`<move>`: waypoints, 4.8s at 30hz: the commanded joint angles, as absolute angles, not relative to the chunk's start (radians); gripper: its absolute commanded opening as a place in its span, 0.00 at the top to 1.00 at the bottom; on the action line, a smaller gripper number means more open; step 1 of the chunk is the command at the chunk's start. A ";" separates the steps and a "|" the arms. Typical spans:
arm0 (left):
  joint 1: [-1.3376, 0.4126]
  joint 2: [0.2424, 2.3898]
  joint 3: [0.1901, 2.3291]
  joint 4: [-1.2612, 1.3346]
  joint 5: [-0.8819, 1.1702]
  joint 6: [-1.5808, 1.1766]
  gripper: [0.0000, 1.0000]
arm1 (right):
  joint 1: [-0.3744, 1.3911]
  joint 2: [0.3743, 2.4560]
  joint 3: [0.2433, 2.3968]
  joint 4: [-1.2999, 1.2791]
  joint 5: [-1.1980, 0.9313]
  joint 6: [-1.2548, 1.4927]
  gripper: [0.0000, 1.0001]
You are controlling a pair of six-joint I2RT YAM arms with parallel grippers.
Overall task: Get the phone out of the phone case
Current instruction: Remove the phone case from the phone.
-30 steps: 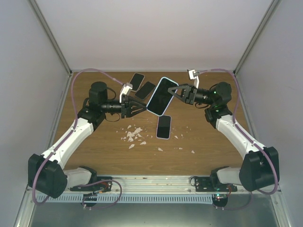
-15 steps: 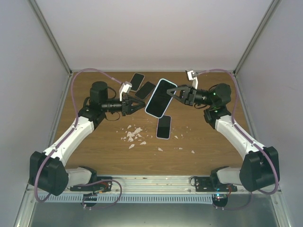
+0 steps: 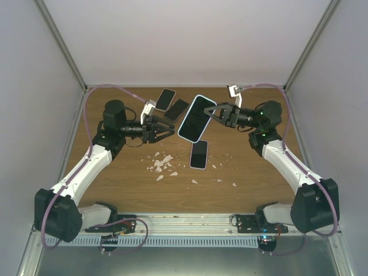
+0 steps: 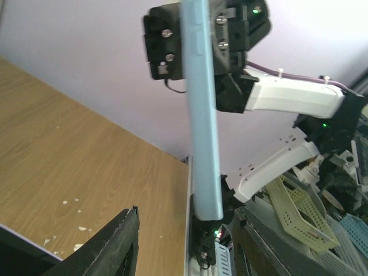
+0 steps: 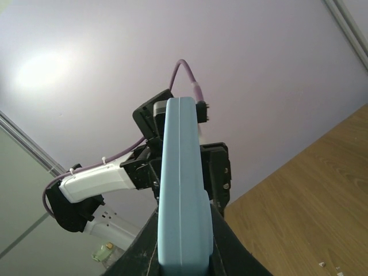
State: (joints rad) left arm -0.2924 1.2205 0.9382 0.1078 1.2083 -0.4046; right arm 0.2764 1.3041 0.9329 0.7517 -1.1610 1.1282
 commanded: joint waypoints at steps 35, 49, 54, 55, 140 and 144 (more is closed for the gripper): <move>-0.350 1.239 0.996 0.029 1.130 -0.304 0.59 | 0.280 1.276 0.969 0.749 -1.144 1.075 0.99; -0.338 1.256 1.000 -0.063 0.988 -0.240 0.78 | 0.298 1.280 0.947 0.915 -1.170 1.187 0.99; -0.338 1.266 1.006 -0.092 0.927 -0.222 0.81 | 0.315 1.283 0.947 0.975 -1.182 1.221 0.99; -0.338 1.267 1.007 -0.093 0.921 -0.222 0.81 | 0.317 1.284 0.946 0.980 -1.186 1.222 0.99; -0.330 1.314 0.948 0.275 1.214 -0.605 1.00 | 0.447 1.498 1.181 0.104 -1.342 0.551 0.88; -0.286 1.315 0.882 0.368 1.194 -0.735 1.00 | 0.403 1.503 1.186 0.111 -1.293 0.572 0.64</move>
